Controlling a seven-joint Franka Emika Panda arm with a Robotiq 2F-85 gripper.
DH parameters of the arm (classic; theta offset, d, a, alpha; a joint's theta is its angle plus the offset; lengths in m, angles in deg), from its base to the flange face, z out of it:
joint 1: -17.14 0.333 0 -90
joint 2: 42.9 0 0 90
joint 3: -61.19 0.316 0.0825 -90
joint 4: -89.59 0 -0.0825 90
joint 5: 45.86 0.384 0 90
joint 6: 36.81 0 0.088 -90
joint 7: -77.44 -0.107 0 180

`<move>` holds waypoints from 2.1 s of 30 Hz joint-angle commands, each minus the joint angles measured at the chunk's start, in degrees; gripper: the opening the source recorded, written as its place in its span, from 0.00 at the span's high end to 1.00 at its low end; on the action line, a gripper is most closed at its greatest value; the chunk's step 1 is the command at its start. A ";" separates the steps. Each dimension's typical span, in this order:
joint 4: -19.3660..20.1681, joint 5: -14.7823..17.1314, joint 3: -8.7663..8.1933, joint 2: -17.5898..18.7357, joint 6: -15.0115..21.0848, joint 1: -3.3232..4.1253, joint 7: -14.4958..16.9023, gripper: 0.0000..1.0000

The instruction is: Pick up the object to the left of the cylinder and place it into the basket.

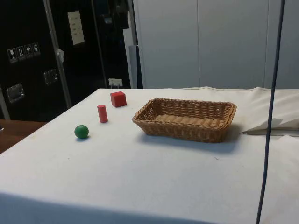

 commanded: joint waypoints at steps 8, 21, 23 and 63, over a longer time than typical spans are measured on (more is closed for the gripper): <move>-1.60 -0.52 0.57 3.04 2.41 0.34 -1.09 0.00; -1.49 0.11 0.86 6.13 6.13 0.40 -1.03 0.00; -1.66 0.29 0.97 6.70 6.76 0.34 -0.97 0.00; -5.50 2.18 1.89 17.48 17.70 0.63 -3.04 0.00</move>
